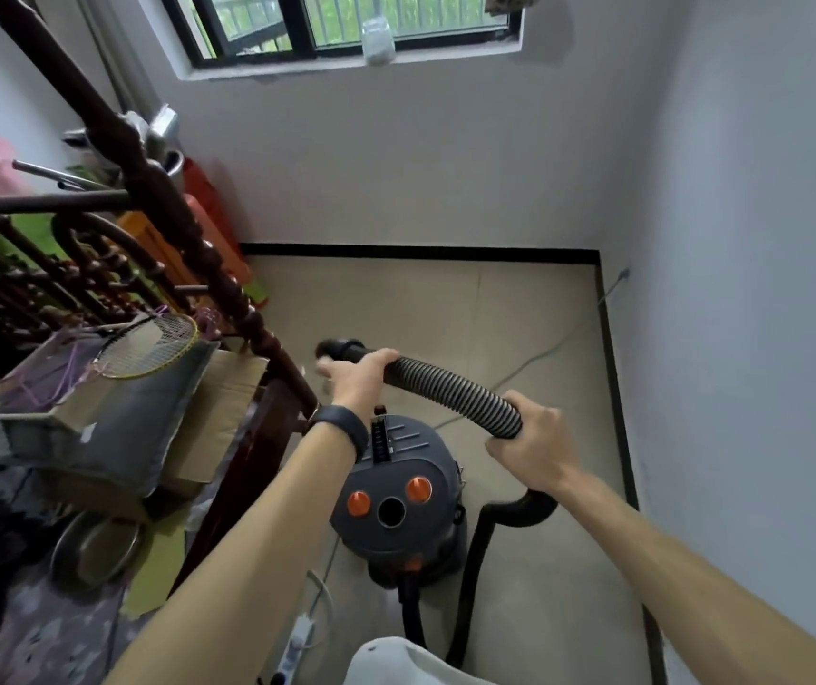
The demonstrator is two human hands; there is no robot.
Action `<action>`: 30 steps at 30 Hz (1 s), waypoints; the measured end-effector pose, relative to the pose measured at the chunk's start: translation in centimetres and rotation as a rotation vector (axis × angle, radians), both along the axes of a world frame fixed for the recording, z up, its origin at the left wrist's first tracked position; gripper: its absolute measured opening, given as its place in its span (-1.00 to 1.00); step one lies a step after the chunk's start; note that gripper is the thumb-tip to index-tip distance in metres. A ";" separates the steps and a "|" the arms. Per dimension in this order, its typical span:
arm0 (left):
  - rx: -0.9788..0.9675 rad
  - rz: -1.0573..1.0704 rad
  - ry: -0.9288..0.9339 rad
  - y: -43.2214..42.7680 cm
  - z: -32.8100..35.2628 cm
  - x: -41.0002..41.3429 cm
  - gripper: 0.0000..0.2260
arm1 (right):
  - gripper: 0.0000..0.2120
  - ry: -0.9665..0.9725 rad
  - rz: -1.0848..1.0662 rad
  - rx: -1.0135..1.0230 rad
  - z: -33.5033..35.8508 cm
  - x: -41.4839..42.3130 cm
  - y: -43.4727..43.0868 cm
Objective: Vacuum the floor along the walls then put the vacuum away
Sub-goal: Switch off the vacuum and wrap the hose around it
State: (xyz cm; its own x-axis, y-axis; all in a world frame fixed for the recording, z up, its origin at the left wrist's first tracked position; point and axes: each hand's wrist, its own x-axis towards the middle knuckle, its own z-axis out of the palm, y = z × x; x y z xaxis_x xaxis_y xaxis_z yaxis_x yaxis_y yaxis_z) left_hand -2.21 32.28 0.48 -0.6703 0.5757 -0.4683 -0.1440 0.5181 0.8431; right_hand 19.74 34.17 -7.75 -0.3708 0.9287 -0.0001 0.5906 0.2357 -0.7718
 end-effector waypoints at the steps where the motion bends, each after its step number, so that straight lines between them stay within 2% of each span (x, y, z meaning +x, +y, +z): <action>1: 0.012 -0.093 0.293 -0.4 -0.1 -0.2 -0.15 | -0.73 -0.019 0.037 0.026 0.9 0.2 0.3; 2: 0.101 -0.269 0.553 -0.7 -0.1 -0.2 -0.14 | -0.75 -0.040 0.076 0.052 1.8 0.4 0.8; 3: 0.193 -0.533 0.726 -1.0 0.2 0.0 -0.17 | -0.76 -0.065 0.108 0.083 2.9 0.5 1.3; 5: 0.181 -1.004 0.892 -1.0 0.5 0.9 -0.28 | -0.74 -0.104 0.168 0.148 5.3 0.5 2.4; 6: 0.163 -1.072 0.970 -0.9 0.4 1.4 -0.37 | -0.74 -0.122 0.214 0.164 6.3 0.3 2.8; 8: 0.224 -0.952 1.029 -0.4 0.5 2.0 -0.60 | -0.68 -0.142 0.297 0.181 7.7 -0.2 3.2; 9: 0.256 -0.877 0.985 -0.2 0.6 2.1 -0.67 | -0.64 -0.121 0.307 0.203 7.9 -0.2 3.3; 12: 0.275 -0.653 0.764 0.0 0.8 0.8 -0.68 | -0.60 0.004 0.211 0.297 6.1 0.7 3.7; 14: 0.252 -0.520 0.687 -0.4 0.9 -1.1 -0.67 | -0.68 0.041 0.048 0.235 3.5 1.9 3.7; 17: 0.213 -0.454 0.682 -1.9 0.8 -3.7 -0.66 | -0.70 0.043 -0.157 0.045 -1.7 3.2 2.5; 21: 0.113 -0.527 0.823 -4.5 -0.2 -5.3 -0.67 | -0.70 0.113 -0.286 -0.085 -5.2 3.0 0.5; 24: 0.108 -0.480 0.806 -6.0 -0.4 -6.6 -0.69 | -0.71 0.104 -0.247 0.047 -2.7 1.8 1.2; 27: 0.114 -0.402 0.817 -7.2 0.6 -8.8 -0.69 | -0.80 0.019 -0.109 0.248 2.0 0.6 3.3; 30: 0.148 -0.365 0.849 -7.9 2.1 -10.5 -0.76 | -0.78 -0.068 -0.076 0.358 5.6 -0.4 5.0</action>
State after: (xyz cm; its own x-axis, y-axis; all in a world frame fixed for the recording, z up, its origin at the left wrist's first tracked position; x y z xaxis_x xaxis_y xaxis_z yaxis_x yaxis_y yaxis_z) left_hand -12.70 24.41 2.55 -0.5205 0.8324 0.1902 0.7005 0.2890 0.6525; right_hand 19.36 39.13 -2.16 -0.3116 0.8992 0.3073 0.6640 0.4374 -0.6065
